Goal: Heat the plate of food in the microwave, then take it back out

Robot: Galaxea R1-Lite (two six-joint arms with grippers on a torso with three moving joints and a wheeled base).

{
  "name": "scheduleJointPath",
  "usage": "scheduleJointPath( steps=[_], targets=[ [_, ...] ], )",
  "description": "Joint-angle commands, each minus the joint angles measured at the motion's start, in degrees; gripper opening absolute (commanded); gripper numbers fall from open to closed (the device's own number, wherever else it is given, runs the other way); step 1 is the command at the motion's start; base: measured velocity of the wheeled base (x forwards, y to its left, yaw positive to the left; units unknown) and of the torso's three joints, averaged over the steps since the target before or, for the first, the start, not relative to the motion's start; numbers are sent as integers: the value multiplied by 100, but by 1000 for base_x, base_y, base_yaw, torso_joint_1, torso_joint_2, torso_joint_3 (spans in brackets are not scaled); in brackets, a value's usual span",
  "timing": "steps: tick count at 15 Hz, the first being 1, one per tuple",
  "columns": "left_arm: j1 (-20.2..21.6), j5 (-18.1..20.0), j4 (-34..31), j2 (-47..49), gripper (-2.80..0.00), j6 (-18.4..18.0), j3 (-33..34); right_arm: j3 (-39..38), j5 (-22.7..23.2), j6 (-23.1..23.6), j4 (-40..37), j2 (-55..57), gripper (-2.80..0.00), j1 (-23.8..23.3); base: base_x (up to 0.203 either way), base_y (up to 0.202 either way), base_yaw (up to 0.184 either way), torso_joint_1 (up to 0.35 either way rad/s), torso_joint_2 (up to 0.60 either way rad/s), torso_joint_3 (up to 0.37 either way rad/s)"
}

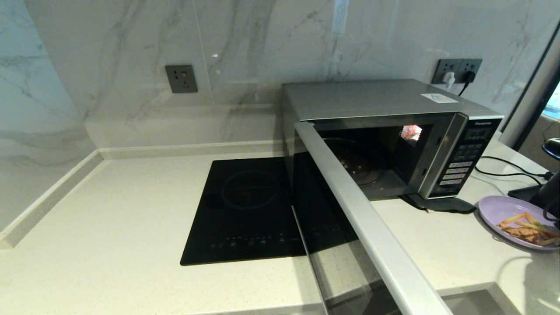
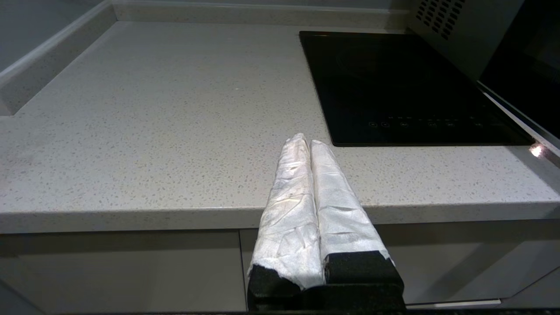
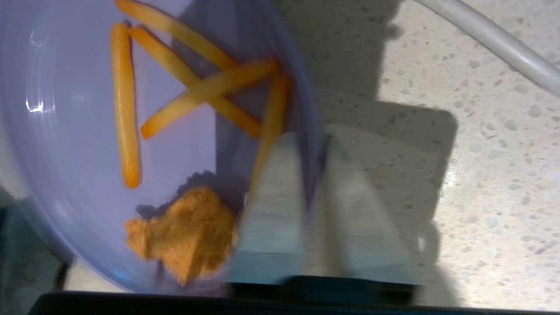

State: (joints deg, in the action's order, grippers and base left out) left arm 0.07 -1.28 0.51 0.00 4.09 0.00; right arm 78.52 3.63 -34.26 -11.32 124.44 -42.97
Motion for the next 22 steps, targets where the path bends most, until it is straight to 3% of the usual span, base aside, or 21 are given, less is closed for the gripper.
scheduleJointPath(
  steps=[1, 8, 16, 18, 22],
  targets=[
    [1, -4, 2, 9, -280, 4, 0, -9, 23, -20, -2, -61, 0, -9, 0, 0, 0, 0, 0, 0],
    [1, -4, 2, 9, -280, 4, 0, -168, 254, -37, -31, -649, 0, -1, 0, 0, 0, 0, 0, 0],
    [1, -4, 2, 9, -280, 4, 0, -766, 485, 249, -388, -3308, 0, 137, 0, 0, 0, 0, 0, 0],
    [1, -4, 2, 9, -280, 4, 0, -1018, 481, 362, -657, -4085, 0, 445, 0, 0, 0, 0, 0, 0],
    [1, -4, 2, 9, -280, 4, 0, -1588, 297, 396, -1348, -5410, 0, 1673, 0, 0, 0, 0, 0, 0]
  ],
)
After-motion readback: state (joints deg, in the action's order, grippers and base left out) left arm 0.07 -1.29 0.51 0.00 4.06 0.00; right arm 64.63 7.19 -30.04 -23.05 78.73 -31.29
